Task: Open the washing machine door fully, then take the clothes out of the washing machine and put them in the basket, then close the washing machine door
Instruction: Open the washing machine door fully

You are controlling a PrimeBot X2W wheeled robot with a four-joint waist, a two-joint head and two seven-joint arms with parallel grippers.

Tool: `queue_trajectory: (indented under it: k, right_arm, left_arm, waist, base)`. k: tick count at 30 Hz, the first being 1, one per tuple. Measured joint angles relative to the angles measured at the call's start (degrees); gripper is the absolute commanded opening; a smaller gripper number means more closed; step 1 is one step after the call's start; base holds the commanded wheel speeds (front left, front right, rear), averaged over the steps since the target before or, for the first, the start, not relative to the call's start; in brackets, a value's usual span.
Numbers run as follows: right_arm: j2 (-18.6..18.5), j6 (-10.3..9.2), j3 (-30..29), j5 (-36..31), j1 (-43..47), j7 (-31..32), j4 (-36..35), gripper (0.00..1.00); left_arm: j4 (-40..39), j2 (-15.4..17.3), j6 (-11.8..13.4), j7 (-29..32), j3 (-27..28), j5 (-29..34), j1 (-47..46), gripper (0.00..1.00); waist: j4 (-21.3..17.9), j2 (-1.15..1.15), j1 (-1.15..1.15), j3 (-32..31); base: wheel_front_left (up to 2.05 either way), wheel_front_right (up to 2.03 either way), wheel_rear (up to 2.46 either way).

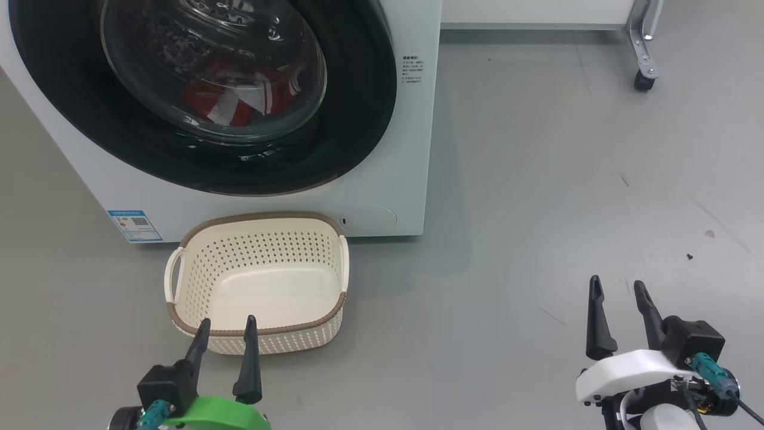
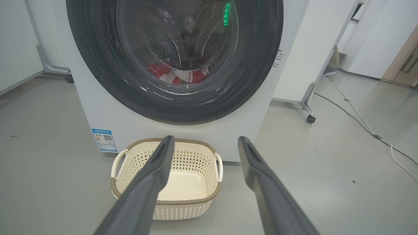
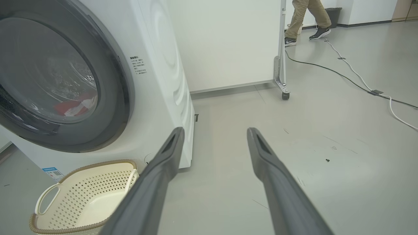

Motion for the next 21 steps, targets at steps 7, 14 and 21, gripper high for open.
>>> queue_trajectory:
  k: [7, 14, 21]
  right_arm:
    - [0.03, 0.54, -1.04, 0.2, -1.32, 0.0, -2.33, 0.0]
    - [0.22, 3.11, -2.12, 5.53, -4.65, 0.02, -3.14, 0.0]
    - [0.37, 5.24, -4.54, 15.62, -12.19, 4.19, -4.35, 0.0]
  left_arm:
    - [-0.54, 0.01, 0.0, 0.0, -0.49, -0.71, -1.03, 1.0]
    - [-2.02, 0.01, 0.0, 0.0, -1.12, -1.0, -2.9, 1.0]
    - [-3.32, 0.01, -0.01, 0.0, -2.71, -1.08, -5.15, 1.0]
  waist:
    - [1.07, 0.0, 0.0, 1.81]
    - [2.27, 0.0, 0.0, 4.67]
    - [3.63, 0.0, 0.0, 8.54]
  base:
    - [0.0, 0.0, 0.0]
    - [0.0, 0.0, 0.0]
    - [0.0, 0.0, 0.0]
